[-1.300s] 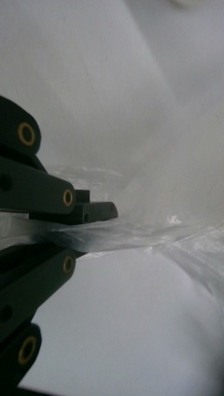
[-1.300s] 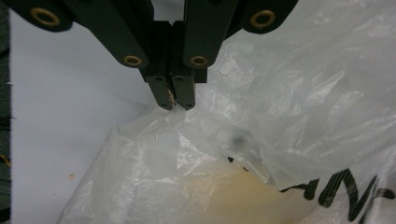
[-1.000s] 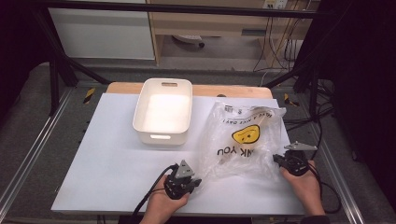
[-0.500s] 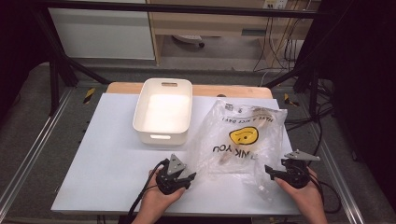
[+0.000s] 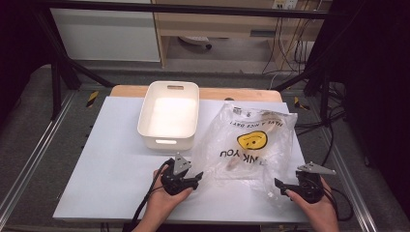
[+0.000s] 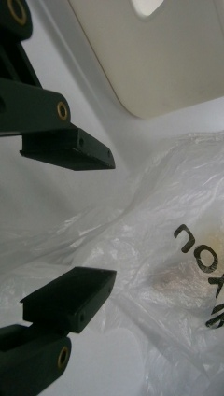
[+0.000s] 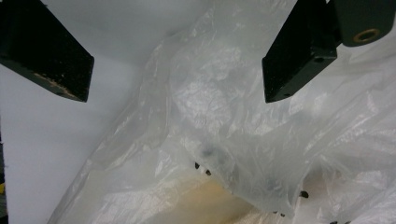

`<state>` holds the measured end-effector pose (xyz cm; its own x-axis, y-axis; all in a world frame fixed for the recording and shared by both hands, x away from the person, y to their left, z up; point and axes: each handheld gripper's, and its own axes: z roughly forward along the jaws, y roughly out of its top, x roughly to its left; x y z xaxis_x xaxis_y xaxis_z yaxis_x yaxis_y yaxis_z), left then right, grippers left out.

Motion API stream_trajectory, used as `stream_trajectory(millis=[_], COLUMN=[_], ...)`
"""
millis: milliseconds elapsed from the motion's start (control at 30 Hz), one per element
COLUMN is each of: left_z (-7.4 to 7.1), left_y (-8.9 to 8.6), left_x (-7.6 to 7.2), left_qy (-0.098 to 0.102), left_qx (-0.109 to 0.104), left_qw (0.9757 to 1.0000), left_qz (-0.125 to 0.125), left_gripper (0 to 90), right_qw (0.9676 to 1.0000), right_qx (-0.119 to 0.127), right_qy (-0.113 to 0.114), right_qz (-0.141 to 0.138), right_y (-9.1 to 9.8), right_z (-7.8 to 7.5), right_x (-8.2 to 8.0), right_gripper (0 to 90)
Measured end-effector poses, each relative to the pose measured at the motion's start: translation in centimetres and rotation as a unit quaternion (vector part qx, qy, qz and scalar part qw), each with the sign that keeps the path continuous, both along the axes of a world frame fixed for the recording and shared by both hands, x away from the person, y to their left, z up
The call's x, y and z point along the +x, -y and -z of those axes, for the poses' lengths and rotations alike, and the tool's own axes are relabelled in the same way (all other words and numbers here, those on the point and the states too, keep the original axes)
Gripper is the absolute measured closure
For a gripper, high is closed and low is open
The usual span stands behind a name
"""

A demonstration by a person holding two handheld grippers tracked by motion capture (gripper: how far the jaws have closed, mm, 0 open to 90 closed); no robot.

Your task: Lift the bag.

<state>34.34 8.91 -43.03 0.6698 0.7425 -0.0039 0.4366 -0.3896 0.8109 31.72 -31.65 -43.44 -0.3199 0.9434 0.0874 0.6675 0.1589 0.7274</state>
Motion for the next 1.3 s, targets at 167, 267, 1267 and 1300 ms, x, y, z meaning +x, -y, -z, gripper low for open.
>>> stream_trajectory(millis=[167, 267, 1267, 1300], left_z=[0.3, 0.4, 2.7, 2.7], left_y=[-0.1, -0.2, -0.9, -0.8], left_x=[0.2, 0.3, 1.8, 1.7], left_qy=[-0.001, -0.001, -0.07, -0.064], left_qx=[0.005, 0.004, -0.009, -0.001], left_qw=[0.9999, 0.9999, 0.9969, 0.9971], left_qz=[-0.009, -0.01, 0.035, 0.04], left_gripper=[39.4, 39.0, 65.7, 66.4], right_qw=[0.9998, 0.9994, 0.9927, 0.9926], right_qx=[-0.001, -0.011, -0.067, -0.069], right_qy=[-0.018, -0.026, -0.025, -0.027], right_qz=[-0.006, -0.022, -0.097, -0.097], right_y=[-0.2, -0.9, -3.1, -3.3], right_z=[0.8, 1.1, 1.3, 1.3], right_x=[-0.2, -0.3, -0.9, -0.9], right_gripper=[11.7, 12.1, 61.2, 63.7])
